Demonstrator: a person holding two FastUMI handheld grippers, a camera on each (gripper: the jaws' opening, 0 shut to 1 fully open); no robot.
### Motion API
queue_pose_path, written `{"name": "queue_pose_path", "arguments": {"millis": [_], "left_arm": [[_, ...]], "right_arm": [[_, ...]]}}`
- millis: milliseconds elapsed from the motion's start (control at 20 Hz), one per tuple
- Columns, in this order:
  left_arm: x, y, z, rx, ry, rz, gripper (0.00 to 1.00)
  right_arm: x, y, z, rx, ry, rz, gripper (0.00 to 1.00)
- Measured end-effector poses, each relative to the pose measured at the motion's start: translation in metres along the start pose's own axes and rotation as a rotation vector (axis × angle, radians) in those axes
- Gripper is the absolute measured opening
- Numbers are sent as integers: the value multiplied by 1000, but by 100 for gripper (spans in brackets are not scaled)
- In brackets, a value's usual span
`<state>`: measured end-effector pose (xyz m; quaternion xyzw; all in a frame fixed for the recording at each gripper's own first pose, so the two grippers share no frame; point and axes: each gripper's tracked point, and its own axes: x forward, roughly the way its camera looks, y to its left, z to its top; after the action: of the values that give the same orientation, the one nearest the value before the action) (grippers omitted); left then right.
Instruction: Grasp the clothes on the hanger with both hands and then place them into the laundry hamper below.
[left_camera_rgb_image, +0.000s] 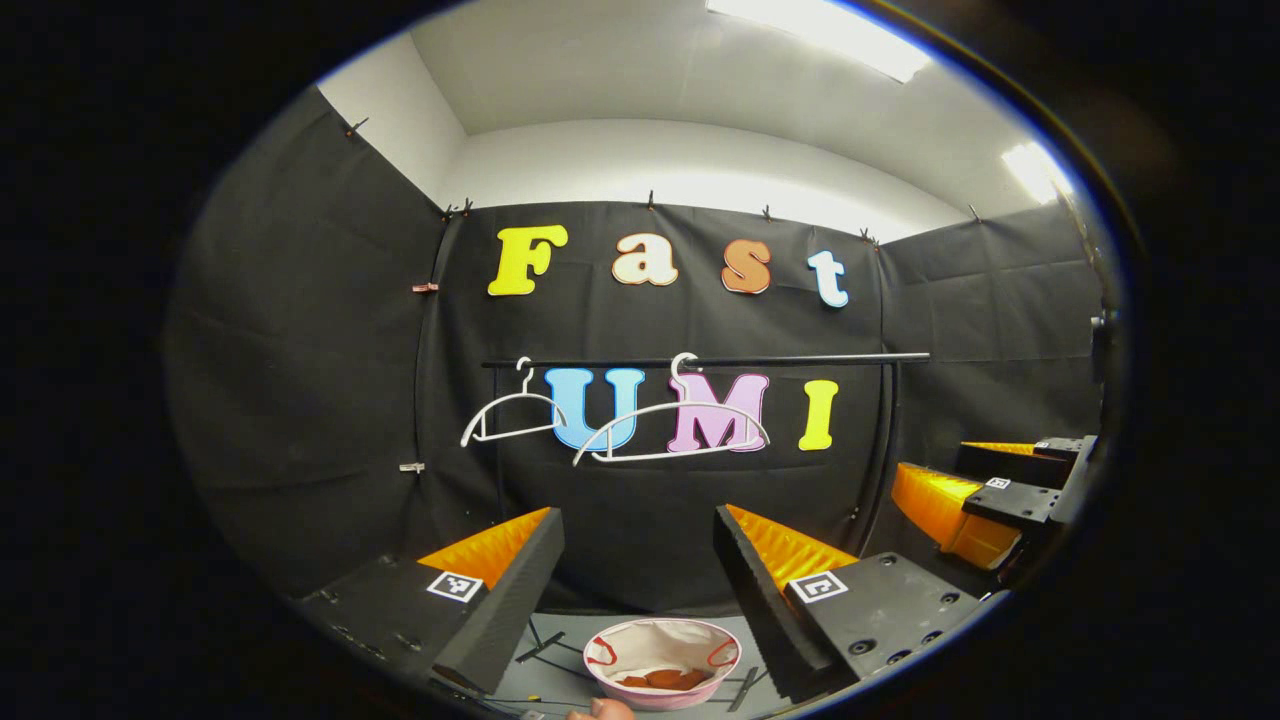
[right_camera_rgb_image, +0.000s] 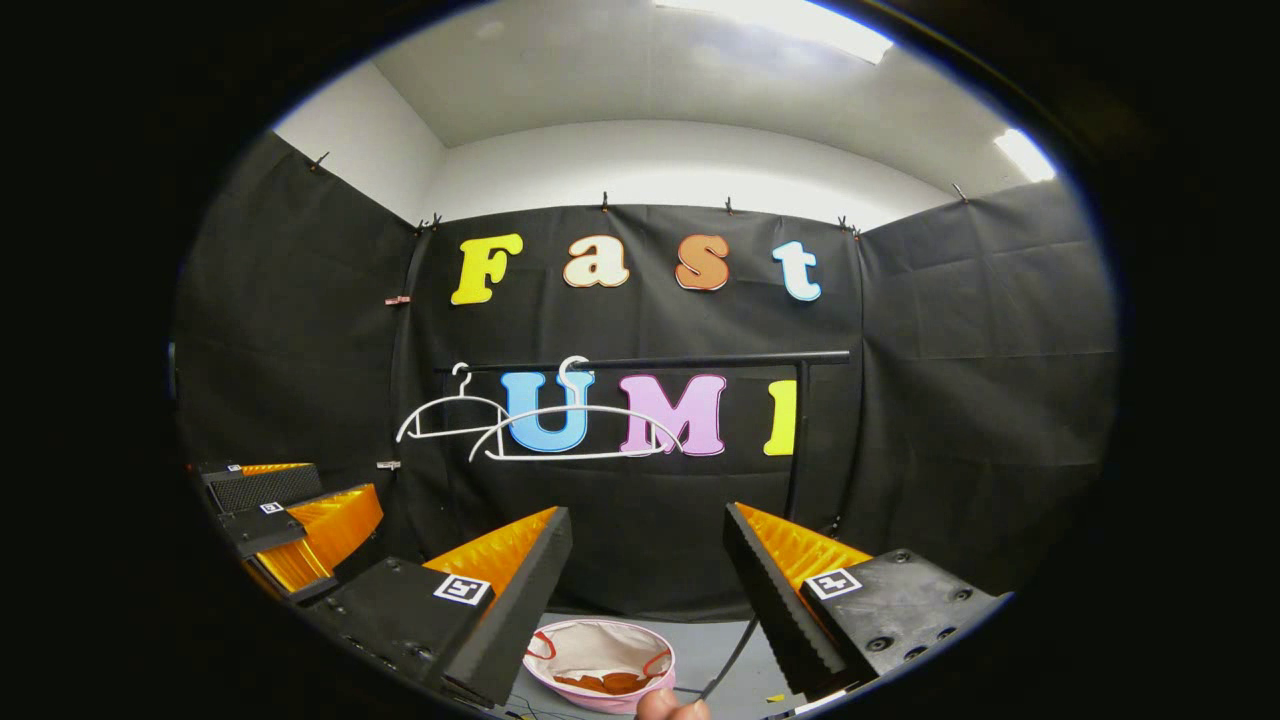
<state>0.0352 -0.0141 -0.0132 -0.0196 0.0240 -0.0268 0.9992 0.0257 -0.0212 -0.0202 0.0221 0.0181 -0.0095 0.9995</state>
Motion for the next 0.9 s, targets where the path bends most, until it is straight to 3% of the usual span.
{"name": "queue_pose_path", "arguments": {"millis": [100, 850, 900], "left_arm": [[-1, -1, 1, 1, 2, -3, 95], [1, -5, -2, 12, 14, -10, 92], [1, -5, -2, 13, 15, -12, 95]], "right_arm": [[1, 0, 0, -1, 1, 0, 100], [5, -3, 0, 0, 2, -4, 99], [5, -4, 0, 1, 3, -5, 99]]}}
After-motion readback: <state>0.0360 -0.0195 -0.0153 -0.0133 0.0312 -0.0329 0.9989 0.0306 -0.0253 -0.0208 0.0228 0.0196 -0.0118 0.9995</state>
